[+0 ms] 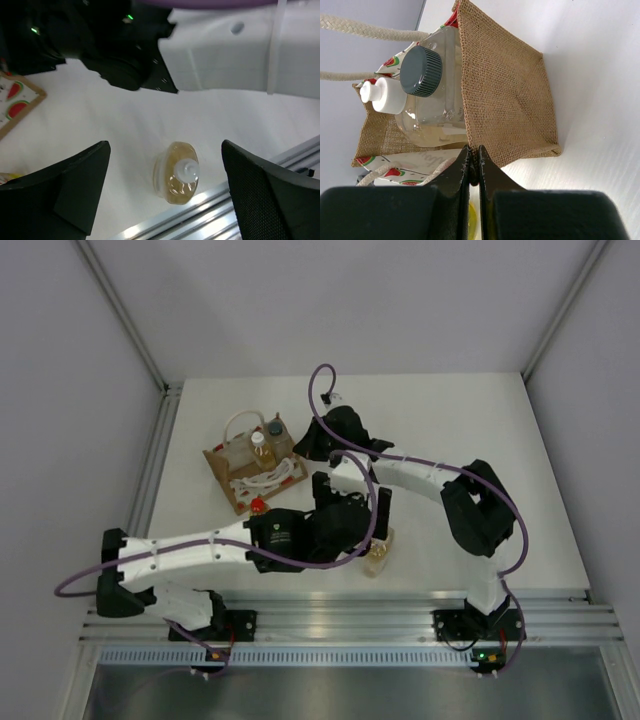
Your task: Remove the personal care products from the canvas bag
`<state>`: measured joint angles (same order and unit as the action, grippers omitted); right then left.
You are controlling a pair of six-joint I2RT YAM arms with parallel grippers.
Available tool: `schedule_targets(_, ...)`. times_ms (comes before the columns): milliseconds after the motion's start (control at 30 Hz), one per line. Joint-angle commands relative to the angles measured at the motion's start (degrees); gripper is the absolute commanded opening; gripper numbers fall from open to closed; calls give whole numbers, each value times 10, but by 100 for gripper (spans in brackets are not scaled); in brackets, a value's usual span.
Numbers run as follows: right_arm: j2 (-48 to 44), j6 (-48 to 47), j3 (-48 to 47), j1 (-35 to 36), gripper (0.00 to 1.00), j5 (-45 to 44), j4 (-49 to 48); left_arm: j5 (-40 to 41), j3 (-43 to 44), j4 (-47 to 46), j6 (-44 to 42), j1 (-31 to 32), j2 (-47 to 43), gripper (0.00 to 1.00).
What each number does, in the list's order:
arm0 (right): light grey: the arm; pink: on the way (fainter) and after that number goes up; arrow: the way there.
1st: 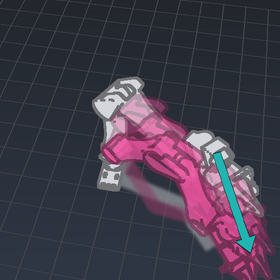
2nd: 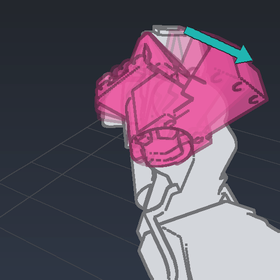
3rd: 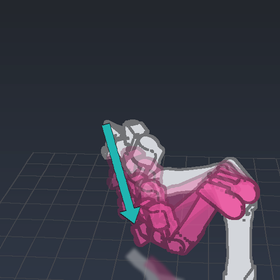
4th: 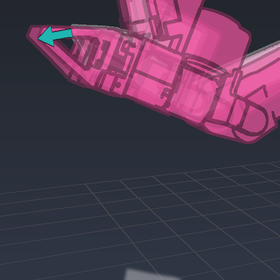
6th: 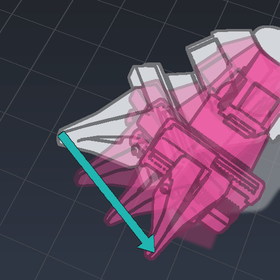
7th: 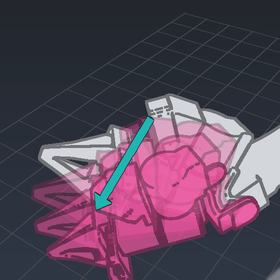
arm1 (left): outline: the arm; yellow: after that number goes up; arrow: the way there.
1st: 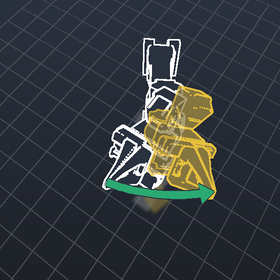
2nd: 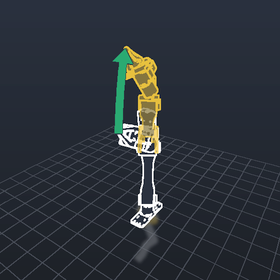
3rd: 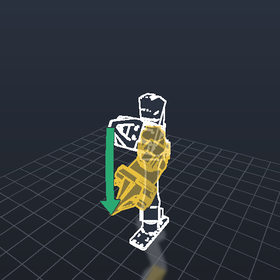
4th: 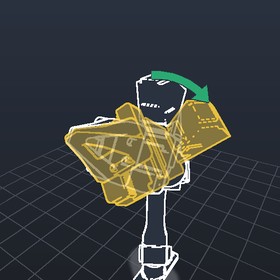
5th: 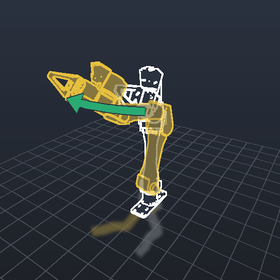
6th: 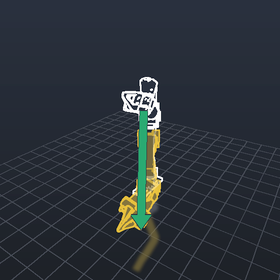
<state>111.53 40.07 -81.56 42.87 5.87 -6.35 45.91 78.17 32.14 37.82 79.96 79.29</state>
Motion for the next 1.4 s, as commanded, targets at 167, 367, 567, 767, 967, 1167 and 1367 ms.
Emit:
schedule_targets(167,8,2,-15,3,0,20,4,207,-59,54,64,-13,-139,98)
schedule_targets(367,7,3,-14,2,0,21,4,97,-99,69,85,-200,-192,98)
schedule_targets(567,4,6,-15,2,0,27,3,-31,-64,67,53,-383,-136,98)
schedule_targets(767,-3,16,-12,3,0,39,-7,-167,6,67,29,-516,-18,98)
schedule_targets(967,-7,11,-8,3,0,37,-7,-174,34,67,23,-552,57,91)
schedule_targets(1167,-10,4,-3,2,0,36,-7,-176,43,65,9,-570,94,75)
schedule_targets(1367,-5,2,-3,2,0,35,-7,-171,53,66,-4,-582,104,67)
